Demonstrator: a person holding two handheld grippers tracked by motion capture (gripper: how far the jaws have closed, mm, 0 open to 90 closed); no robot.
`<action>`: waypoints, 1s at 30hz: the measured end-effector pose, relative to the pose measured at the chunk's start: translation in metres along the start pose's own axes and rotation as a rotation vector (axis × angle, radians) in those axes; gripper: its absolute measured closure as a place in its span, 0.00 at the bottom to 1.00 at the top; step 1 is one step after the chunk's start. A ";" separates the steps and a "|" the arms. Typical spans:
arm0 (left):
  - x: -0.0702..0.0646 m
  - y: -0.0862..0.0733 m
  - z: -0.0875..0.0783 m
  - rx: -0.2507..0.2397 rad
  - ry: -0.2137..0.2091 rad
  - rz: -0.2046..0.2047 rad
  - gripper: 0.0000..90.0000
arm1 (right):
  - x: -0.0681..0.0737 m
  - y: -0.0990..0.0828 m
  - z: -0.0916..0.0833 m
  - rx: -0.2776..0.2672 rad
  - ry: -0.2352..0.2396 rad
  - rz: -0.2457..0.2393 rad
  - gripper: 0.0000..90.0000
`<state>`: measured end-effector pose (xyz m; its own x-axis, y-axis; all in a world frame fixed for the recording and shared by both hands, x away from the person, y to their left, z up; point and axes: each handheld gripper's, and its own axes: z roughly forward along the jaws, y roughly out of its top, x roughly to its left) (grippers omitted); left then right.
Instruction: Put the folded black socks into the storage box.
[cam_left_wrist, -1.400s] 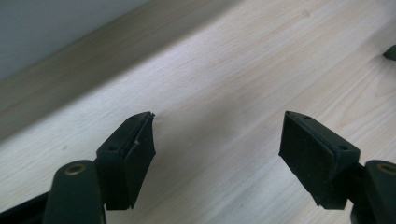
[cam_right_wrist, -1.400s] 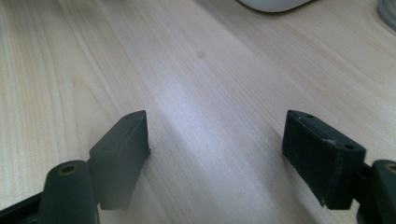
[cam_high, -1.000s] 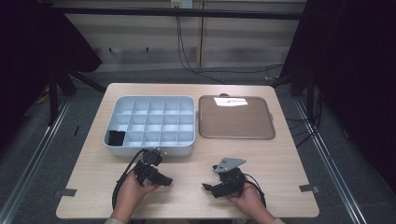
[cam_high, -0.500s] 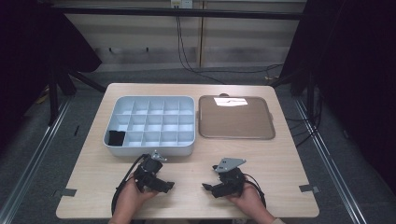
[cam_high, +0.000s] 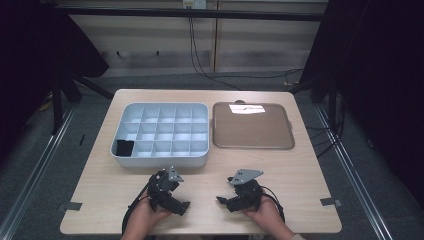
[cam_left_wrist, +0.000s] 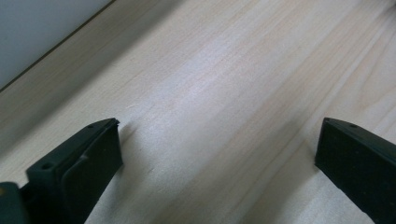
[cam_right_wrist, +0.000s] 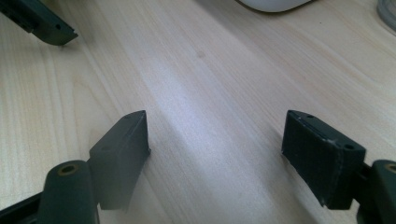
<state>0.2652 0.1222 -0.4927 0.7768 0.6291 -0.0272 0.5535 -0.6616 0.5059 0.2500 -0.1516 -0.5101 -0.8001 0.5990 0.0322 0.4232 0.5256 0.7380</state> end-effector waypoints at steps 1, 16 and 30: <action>0.000 0.000 0.000 -0.002 0.001 -0.002 0.00 | 0.000 0.000 0.000 -0.001 0.000 0.000 0.25; 0.000 -0.011 0.001 -0.105 0.005 0.001 0.00 | 0.000 0.000 0.000 -0.001 0.000 0.001 0.25; 0.001 -0.019 0.002 -0.170 0.000 0.008 0.00 | 0.000 0.000 0.000 0.000 0.000 0.000 0.25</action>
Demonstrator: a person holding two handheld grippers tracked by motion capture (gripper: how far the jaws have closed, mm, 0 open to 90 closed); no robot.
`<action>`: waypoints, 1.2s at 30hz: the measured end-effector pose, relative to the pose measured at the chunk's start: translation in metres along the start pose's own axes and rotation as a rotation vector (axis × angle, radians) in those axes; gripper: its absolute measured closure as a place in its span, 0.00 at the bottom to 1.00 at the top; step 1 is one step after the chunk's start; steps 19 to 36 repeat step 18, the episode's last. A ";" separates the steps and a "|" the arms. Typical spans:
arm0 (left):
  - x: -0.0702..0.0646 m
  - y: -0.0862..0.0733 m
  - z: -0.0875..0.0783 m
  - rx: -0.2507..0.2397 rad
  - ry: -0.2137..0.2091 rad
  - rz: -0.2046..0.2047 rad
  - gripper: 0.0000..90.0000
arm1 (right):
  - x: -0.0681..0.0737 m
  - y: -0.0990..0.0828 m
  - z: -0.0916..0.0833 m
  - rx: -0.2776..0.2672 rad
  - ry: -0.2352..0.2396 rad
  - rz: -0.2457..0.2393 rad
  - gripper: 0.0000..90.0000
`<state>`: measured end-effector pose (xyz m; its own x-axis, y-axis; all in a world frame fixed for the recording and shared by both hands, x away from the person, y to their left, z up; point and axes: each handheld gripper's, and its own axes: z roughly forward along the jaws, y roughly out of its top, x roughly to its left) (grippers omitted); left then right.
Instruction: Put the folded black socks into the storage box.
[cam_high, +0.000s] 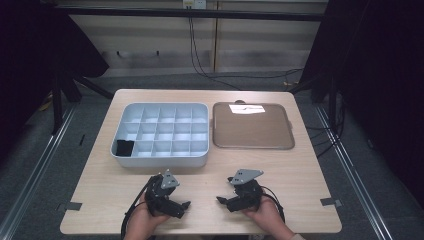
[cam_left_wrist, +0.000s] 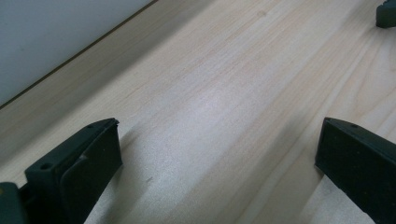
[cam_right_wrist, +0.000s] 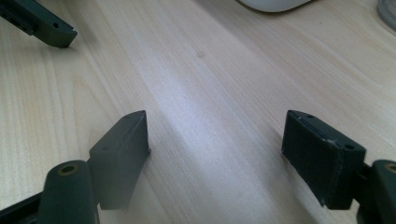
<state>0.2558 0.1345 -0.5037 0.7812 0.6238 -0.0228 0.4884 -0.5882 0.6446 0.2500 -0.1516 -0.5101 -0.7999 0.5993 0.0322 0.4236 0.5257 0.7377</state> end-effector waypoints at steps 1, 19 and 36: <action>0.000 0.000 0.000 -0.002 0.000 0.000 0.00 | 0.000 0.000 0.000 -0.002 0.000 0.000 0.25; 0.002 -0.005 0.001 -0.048 -0.007 0.011 0.00 | 0.000 0.000 0.000 0.001 0.000 -0.001 0.25; 0.002 -0.005 0.001 -0.048 -0.007 0.011 0.00 | 0.000 0.000 0.000 0.001 0.000 -0.001 0.25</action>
